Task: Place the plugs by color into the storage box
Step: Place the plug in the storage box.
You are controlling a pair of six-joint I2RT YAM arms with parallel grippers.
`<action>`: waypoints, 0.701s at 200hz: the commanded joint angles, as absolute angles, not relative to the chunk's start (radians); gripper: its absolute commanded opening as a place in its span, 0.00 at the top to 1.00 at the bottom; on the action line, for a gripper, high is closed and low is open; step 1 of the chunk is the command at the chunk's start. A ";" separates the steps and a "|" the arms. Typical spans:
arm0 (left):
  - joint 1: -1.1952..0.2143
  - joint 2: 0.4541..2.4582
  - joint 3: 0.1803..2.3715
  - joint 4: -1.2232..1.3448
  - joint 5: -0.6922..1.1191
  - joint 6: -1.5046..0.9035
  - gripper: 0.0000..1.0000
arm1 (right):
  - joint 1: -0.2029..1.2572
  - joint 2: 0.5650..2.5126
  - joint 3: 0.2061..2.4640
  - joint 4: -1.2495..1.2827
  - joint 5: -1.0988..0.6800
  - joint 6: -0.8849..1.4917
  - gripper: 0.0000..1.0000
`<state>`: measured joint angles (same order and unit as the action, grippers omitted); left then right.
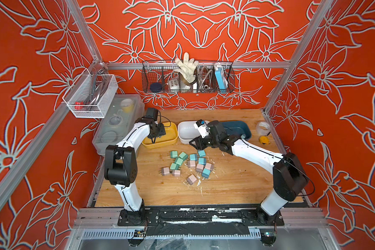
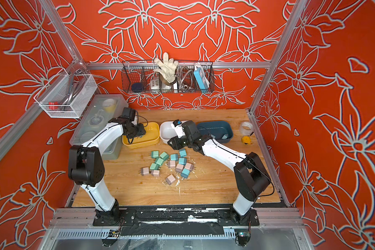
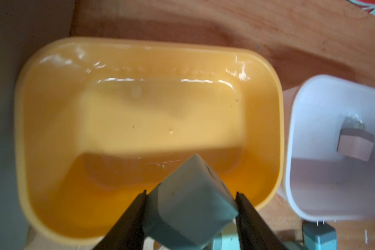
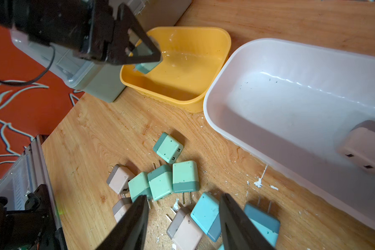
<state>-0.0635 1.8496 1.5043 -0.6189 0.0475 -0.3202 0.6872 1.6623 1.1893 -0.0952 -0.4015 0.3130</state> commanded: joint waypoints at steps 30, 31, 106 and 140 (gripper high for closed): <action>-0.060 2.023 1.704 -0.668 0.083 -0.311 0.53 | 0.687 1.674 1.157 -0.060 -0.459 0.347 0.43; -0.060 2.029 1.709 -0.669 0.082 -0.310 0.53 | 0.687 1.675 1.157 -0.060 -0.459 0.347 0.43; -0.058 2.137 1.809 -0.698 0.121 -0.276 0.38 | 0.687 1.704 1.168 -0.052 -0.490 0.368 0.43; -0.058 2.130 1.809 -0.698 0.140 -0.279 0.36 | 0.687 1.718 1.171 -0.054 -0.511 0.380 0.43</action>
<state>-0.0635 2.1433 1.7935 -0.6796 0.1162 -0.2913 0.6872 1.6989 1.1648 -0.0689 -0.4797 0.3595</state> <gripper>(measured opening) 0.637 0.571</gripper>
